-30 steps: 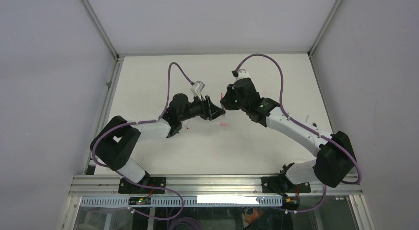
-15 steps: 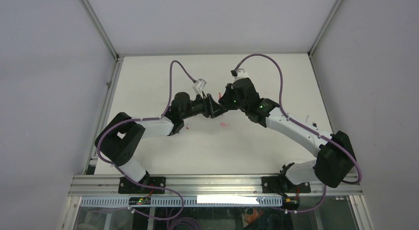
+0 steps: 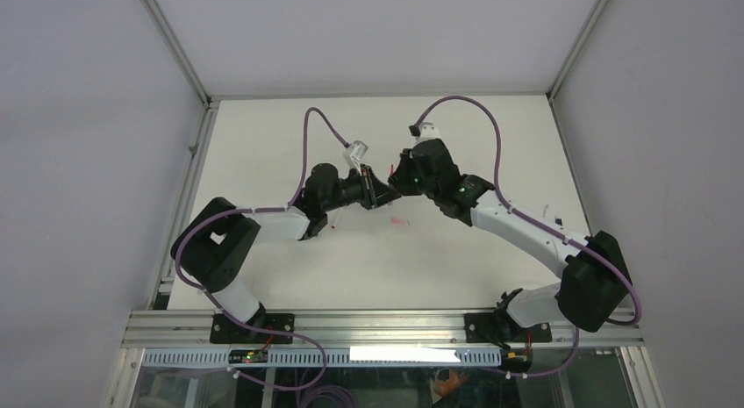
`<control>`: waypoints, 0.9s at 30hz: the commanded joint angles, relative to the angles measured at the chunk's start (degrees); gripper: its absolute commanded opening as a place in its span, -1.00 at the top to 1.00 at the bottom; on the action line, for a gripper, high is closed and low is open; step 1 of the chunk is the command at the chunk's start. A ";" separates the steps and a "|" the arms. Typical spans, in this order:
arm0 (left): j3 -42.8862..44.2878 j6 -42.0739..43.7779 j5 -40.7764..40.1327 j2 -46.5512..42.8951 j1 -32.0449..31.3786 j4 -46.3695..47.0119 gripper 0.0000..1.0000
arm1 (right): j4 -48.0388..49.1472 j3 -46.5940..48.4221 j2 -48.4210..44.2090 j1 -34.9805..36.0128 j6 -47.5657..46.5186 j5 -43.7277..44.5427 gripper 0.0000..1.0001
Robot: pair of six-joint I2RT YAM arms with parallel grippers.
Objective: Insert the pens into the pen caps
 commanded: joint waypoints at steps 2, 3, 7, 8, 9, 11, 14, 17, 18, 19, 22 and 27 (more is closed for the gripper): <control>1.66 8.38 -0.45 -4.76 -0.58 -8.76 1.00 | 1.11 1.29 -1.54 0.63 -0.01 1.07 0.89; 1.71 9.97 -0.82 -5.79 -0.58 -11.46 1.00 | 0.57 1.83 -1.55 0.62 -0.42 1.10 0.79; 1.23 15.56 -3.31 -9.93 -0.58 -21.15 1.00 | -3.57 4.52 -1.43 0.61 -0.42 4.25 0.64; 0.95 16.85 -4.04 -10.99 -0.58 -23.44 1.00 | -4.28 4.92 -1.70 0.61 -0.30 5.50 0.62; 0.75 18.13 -4.84 -11.90 -0.58 -25.75 1.00 | -4.99 5.08 -2.22 0.61 0.00 6.84 0.56; 0.31 20.38 -7.31 -13.81 -0.58 -30.60 1.00 | -5.58 4.73 -3.84 0.58 0.73 9.19 0.39; -0.73 23.13 -12.50 -16.32 -0.58 -36.85 1.00 | -5.62 3.56 -6.77 0.44 3.40 12.14 0.00; -2.25 24.82 -17.29 -18.58 -0.58 -41.44 1.00 | -6.73 1.53 -9.39 0.10 10.63 15.14 -0.46; -2.84 25.49 -18.99 -19.75 -0.58 -42.39 1.00 | -6.47 0.79 -10.31 -0.06 12.41 14.43 -0.50; -3.15 25.83 -19.93 -20.33 -0.58 -42.88 1.00 | -6.20 0.54 -10.54 -0.20 12.39 12.54 -0.52; -4.84 27.05 -22.67 -23.82 -0.58 -45.15 1.00 | -13.98 4.30 -7.54 -1.60 12.92 9.58 -0.55; -7.34 28.99 -25.46 -29.13 -0.58 -46.37 1.00 | -15.27 4.50 0.34 -6.02 7.06 -5.97 -0.35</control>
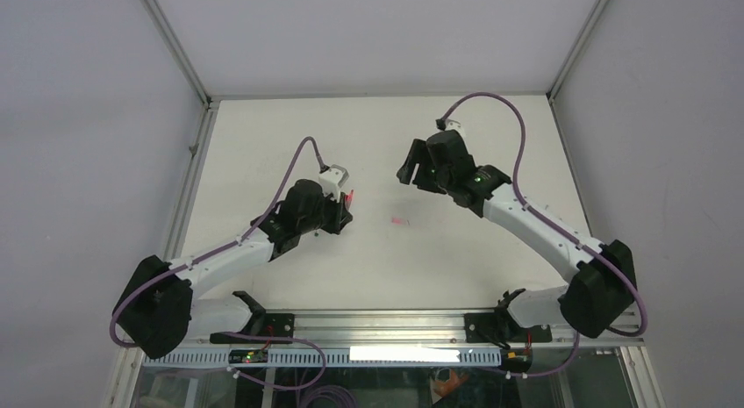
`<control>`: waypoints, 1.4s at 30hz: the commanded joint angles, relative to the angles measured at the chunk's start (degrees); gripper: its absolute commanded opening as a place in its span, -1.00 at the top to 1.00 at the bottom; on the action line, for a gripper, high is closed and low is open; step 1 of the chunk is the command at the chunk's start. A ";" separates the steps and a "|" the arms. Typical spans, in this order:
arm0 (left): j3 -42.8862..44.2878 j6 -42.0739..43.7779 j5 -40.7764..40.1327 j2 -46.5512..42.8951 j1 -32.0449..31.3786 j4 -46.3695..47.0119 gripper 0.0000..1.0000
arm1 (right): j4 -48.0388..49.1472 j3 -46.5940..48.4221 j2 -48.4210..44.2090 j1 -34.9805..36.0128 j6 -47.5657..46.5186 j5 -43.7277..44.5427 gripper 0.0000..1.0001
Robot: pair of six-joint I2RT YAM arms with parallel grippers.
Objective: Insert the pens into the pen caps
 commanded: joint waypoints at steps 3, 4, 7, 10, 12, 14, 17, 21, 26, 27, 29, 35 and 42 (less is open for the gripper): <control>-2.54 3.87 -5.85 -8.02 -0.17 -2.48 1.00 | -6.73 1.02 9.40 -4.77 2.81 -15.79 -0.32; -2.74 3.86 -6.19 -8.58 -0.17 -2.81 1.00 | -6.83 0.87 9.97 -6.00 5.33 -16.99 -0.29; -3.71 3.45 -6.95 -10.59 -0.17 -2.48 1.00 | -4.85 -0.27 12.26 -7.31 19.73 -22.06 -0.27; -4.19 3.34 -7.02 -10.97 -0.15 -2.04 1.00 | -1.23 -0.75 15.18 -7.14 35.14 -27.04 -0.28; -4.32 3.17 -6.71 -10.85 -0.17 -1.93 1.00 | -2.92 -0.19 16.66 -6.74 43.56 -27.80 -0.28; -4.56 3.05 -6.44 -11.03 -0.17 -2.04 1.00 | -7.67 1.18 17.49 -5.60 50.37 -25.89 -0.26; -5.13 2.75 -6.51 -12.17 -0.17 -2.12 1.00 | -20.00 6.99 19.92 -3.21 55.06 -19.68 -0.24; -5.38 2.63 -6.62 -13.25 -0.17 -2.13 1.00 | -34.61 15.17 26.08 -2.62 56.69 -16.19 -0.17; -5.38 2.52 -6.24 -13.52 -0.17 -2.39 1.00 | -38.72 17.65 32.33 -2.71 56.81 -16.64 0.02; -5.43 2.42 -6.12 -13.63 -0.17 -2.39 1.00 | -38.46 17.25 32.83 -2.71 57.03 -16.57 0.04; -5.52 2.44 -6.01 -14.03 -0.17 -2.39 1.00 | -37.12 15.88 33.37 -2.90 57.61 -16.11 0.06; -5.65 2.36 -5.55 -14.04 -0.15 -2.13 1.00 | -35.40 15.68 34.51 -2.97 58.07 -13.97 0.06; -5.70 2.43 -5.38 -13.84 -0.17 -1.91 1.00 | -30.77 15.09 35.50 -3.48 57.49 -10.38 0.07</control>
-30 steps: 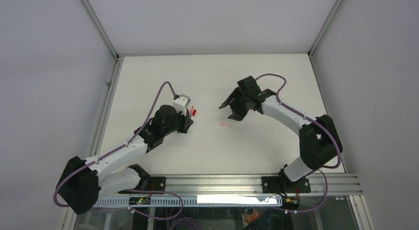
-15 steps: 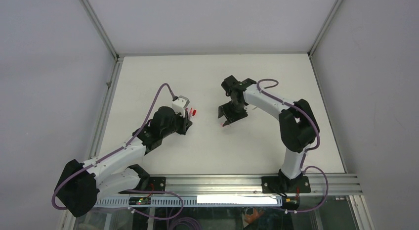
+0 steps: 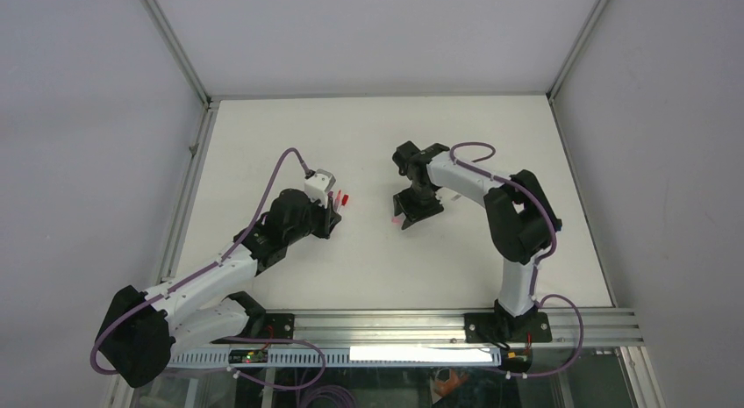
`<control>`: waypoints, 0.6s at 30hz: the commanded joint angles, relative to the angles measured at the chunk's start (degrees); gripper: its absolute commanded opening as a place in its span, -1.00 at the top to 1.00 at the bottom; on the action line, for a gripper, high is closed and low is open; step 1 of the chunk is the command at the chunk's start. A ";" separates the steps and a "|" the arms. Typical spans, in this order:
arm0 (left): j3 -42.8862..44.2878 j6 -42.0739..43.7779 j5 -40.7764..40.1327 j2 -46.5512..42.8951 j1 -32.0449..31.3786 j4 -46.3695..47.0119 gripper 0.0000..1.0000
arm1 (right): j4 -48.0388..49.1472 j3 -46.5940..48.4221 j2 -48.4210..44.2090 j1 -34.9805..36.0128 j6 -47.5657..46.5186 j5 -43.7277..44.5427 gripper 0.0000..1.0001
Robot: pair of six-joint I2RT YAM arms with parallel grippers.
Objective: Insert the pens into the pen caps
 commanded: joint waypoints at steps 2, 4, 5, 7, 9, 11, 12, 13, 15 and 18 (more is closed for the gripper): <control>-0.56 0.15 0.57 -0.49 -0.13 1.76 1.00 | 3.75 -0.16 1.05 -0.76 1.56 4.90 0.07; -0.51 0.10 0.55 -0.20 -0.15 1.77 1.00 | 4.17 0.04 1.49 -0.88 1.42 5.24 0.07; -0.48 0.23 0.57 -0.04 -0.16 1.77 1.00 | 4.55 0.02 1.68 -0.90 1.35 5.31 0.07; -0.47 0.24 0.55 0.09 -0.13 1.83 1.00 | 4.91 0.07 2.14 -0.93 1.34 5.00 0.07; -0.47 0.20 0.47 0.18 -0.17 1.85 1.00 | 5.04 0.16 2.59 -0.95 1.31 4.57 0.08; -0.47 0.24 0.46 0.27 -0.17 1.86 1.00 | 5.04 0.14 2.79 -0.96 1.21 4.27 0.09; -0.47 0.27 0.46 0.35 -0.11 1.89 1.00 | 5.04 0.02 2.80 -0.96 1.17 4.23 0.09; -0.47 0.32 0.52 0.43 -0.14 1.93 1.00 | 5.10 -0.13 2.76 -0.95 1.14 4.26 0.09; -0.38 0.29 0.48 0.61 -0.12 1.89 1.00 | 5.50 -0.62 2.63 -0.95 1.26 4.20 0.09; -0.38 0.33 0.47 0.71 -0.14 1.92 1.00 | 5.90 -1.39 2.71 -0.94 1.31 3.97 0.10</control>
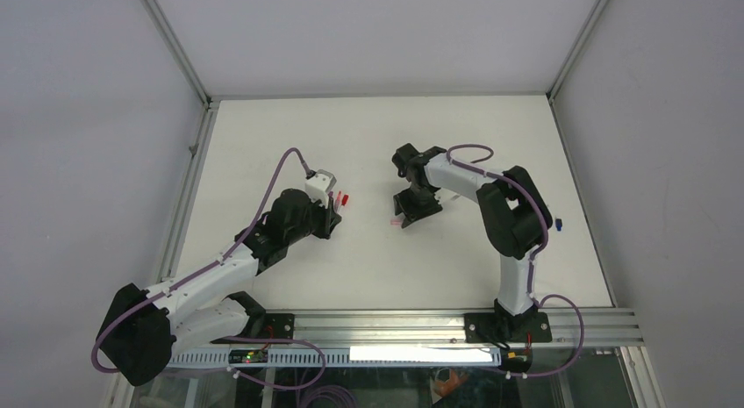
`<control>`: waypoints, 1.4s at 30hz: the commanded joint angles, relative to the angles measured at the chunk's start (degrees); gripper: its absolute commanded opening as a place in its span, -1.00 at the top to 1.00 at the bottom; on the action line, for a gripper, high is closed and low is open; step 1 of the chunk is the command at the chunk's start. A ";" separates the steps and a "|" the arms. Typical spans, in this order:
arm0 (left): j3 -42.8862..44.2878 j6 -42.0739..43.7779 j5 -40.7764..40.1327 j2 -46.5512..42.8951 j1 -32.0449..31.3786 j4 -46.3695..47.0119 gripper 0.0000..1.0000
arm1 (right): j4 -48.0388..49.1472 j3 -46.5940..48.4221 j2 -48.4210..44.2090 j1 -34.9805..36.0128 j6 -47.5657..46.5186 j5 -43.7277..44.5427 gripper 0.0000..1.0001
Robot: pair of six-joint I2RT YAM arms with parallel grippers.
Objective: Insert the pens into the pen caps
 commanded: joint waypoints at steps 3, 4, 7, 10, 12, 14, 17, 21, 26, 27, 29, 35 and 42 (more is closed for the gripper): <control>-0.46 0.32 0.29 0.14 -0.17 1.90 1.00 | 0.91 -1.39 0.00 -0.05 1.34 1.26 0.13; -0.47 0.25 0.27 0.14 -0.12 1.88 1.00 | 0.99 -1.59 0.07 -0.06 1.36 1.14 0.16; -0.47 0.31 0.16 0.22 -0.16 1.90 1.00 | 1.09 -2.03 0.31 -0.06 1.38 1.07 0.34; -0.47 0.30 0.12 0.34 -0.15 1.90 1.00 | 1.21 -2.31 0.59 0.13 1.33 1.14 0.51; -0.47 0.33 0.03 0.44 -0.11 1.83 1.00 | 1.46 -2.41 1.00 0.29 1.28 0.92 0.64; -0.46 0.27 -0.12 0.45 -0.13 1.86 1.00 | 1.81 -2.51 1.41 0.47 0.88 0.67 0.78; -0.53 0.33 -0.48 0.57 -0.16 1.81 1.00 | 3.33 -2.95 1.42 0.43 -0.87 1.13 1.00; -0.62 0.40 -0.44 0.95 -0.10 2.20 1.00 | 7.27 -1.34 -0.75 0.57 -12.65 6.76 1.00; -1.57 0.82 4.94 2.23 -0.17 6.20 1.00 | 28.70 -6.08 -10.92 0.90 -37.28 8.58 1.00; -1.75 1.04 6.57 2.75 -0.17 7.12 1.00 | 35.81 -9.28 -14.34 0.84 -41.09 6.58 1.00; -2.14 1.30 10.23 3.35 -0.14 9.12 1.00 | 46.30 -13.01 -19.40 0.71 -47.90 3.34 1.00; -5.37 1.93 19.52 2.95 -0.17 19.15 1.00 | 58.05 -13.71 -26.29 1.49 -58.21 -9.79 1.00; -7.97 0.35 23.95 2.35 -0.16 28.08 1.00 | 61.88 -15.52 -30.86 3.16 -60.13 -18.97 1.00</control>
